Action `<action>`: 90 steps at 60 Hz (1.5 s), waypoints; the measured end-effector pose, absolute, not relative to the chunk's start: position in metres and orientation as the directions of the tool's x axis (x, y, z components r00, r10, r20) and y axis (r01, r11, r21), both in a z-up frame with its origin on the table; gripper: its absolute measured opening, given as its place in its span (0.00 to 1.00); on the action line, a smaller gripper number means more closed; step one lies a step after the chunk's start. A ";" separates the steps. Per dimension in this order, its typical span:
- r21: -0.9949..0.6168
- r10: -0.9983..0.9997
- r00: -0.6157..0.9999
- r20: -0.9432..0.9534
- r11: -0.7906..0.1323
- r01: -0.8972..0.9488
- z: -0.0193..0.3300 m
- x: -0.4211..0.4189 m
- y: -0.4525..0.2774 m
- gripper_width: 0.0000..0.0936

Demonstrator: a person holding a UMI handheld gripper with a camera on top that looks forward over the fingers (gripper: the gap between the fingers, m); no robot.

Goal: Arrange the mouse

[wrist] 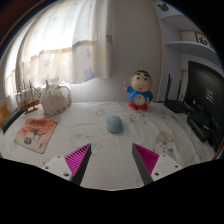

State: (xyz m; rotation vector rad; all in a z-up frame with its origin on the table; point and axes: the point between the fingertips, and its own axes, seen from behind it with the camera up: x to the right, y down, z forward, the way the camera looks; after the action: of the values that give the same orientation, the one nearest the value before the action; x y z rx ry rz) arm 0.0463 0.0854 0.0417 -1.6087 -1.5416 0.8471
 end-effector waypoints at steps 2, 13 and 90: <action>-0.859 0.998 0.058 0.029 -0.005 0.511 0.038 0.036 0.088 0.91; -0.859 0.999 0.049 0.024 -0.004 0.512 0.024 -0.021 0.097 0.91; -0.854 0.998 0.036 -0.044 -0.056 0.517 0.146 -0.105 -0.027 0.47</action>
State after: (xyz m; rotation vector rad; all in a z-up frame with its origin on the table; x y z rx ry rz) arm -0.1049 -0.0269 0.1464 -1.6517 -1.5538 0.9225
